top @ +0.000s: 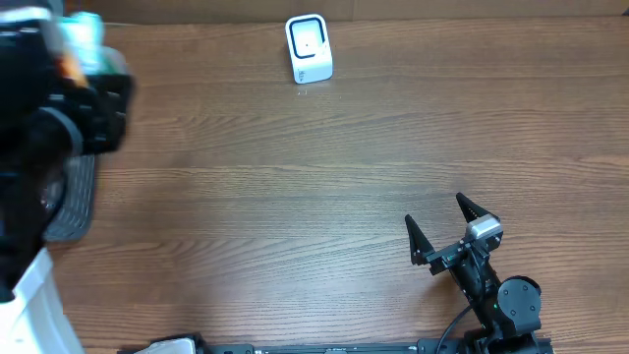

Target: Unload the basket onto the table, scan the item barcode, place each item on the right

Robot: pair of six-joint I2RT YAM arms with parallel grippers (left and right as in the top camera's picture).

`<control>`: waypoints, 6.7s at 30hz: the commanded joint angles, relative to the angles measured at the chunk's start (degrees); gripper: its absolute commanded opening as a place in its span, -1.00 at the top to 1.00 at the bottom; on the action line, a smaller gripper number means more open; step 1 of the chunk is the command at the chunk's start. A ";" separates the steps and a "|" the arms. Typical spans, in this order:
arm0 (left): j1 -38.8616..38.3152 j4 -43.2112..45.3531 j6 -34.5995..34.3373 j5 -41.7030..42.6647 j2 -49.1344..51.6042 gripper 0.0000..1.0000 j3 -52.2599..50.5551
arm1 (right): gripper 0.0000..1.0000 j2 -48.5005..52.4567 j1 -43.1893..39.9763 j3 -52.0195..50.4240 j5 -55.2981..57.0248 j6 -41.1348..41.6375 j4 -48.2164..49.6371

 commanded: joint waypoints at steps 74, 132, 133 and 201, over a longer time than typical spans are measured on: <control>-55.49 29.68 -14.97 -1.57 28.28 -1.00 -29.53 | -1.00 -0.68 -0.26 -0.61 -0.07 0.22 0.28; -47.50 18.27 -12.46 -9.49 27.32 0.92 -29.83 | -1.00 -0.68 -0.26 -0.61 -0.07 0.22 0.28; -46.97 17.38 -12.46 -10.19 27.34 0.92 -29.83 | -1.00 -0.68 -0.26 -0.61 -0.07 0.22 0.28; -33.62 28.98 -13.70 -1.90 26.99 0.09 -51.78 | -1.00 -0.68 -0.26 -0.61 -0.07 0.22 0.28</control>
